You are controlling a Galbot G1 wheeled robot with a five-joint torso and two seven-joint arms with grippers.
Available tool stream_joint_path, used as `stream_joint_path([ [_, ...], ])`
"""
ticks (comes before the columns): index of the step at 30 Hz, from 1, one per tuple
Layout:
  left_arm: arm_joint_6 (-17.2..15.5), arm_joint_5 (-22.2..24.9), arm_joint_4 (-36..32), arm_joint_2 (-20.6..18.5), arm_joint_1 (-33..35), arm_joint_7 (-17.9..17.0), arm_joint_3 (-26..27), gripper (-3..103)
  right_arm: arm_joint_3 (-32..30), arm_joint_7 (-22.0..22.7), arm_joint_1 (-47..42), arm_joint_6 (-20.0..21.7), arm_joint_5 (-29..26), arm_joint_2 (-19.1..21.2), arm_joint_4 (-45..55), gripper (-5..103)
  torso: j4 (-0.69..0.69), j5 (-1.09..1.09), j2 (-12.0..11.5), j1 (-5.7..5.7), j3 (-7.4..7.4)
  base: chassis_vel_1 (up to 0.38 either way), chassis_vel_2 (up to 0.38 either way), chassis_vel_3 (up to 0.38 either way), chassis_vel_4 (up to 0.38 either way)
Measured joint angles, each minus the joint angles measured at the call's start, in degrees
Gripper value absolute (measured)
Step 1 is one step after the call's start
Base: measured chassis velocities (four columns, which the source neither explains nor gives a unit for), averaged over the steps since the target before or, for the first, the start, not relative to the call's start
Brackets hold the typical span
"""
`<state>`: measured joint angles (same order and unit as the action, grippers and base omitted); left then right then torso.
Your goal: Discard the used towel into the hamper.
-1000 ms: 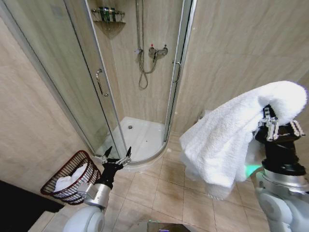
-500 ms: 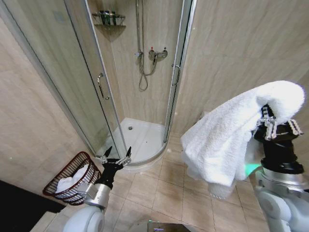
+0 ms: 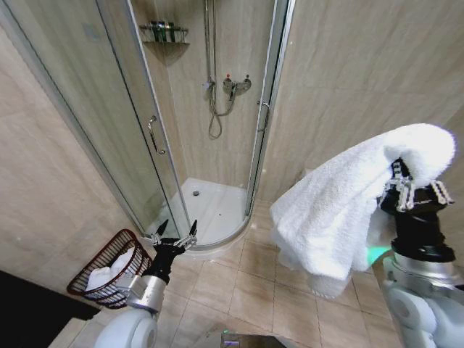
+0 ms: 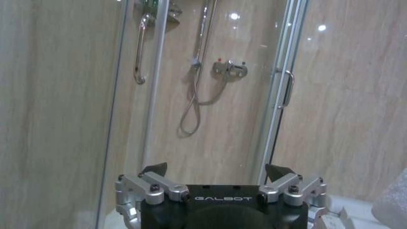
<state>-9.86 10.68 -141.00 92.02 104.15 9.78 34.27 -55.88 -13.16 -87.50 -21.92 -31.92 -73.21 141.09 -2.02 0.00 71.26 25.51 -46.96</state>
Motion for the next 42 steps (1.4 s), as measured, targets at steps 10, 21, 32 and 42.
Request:
stream_joint_path([
  [10,0.0,0.0,0.0,0.0,0.0,0.0,0.0,100,-0.4,-0.2,-0.9,-0.4,-0.1,-0.4,0.5,9,0.0,0.0,3.3,1.51,-1.83,0.0,0.0,0.0,0.0],
  [21,0.0,0.0,0.0,0.0,0.0,0.0,0.0,100,-0.1,-0.1,-0.5,-0.2,-0.1,-0.5,0.7,9,0.0,0.0,6.7,3.06,-3.62,0.0,0.0,0.0,0.0],
  [32,0.0,0.0,0.0,0.0,0.0,0.0,0.0,100,-0.2,-0.2,-0.2,-0.3,-0.2,-0.3,-0.1,9,0.0,0.0,10.6,4.88,-5.72,0.0,0.0,0.0,0.0],
  [42,0.0,0.0,0.0,0.0,0.0,0.0,0.0,100,0.4,-0.9,0.6,-0.5,0.1,-0.2,-0.8,9,0.0,0.0,12.4,5.69,-6.73,0.0,0.0,0.0,0.0],
])
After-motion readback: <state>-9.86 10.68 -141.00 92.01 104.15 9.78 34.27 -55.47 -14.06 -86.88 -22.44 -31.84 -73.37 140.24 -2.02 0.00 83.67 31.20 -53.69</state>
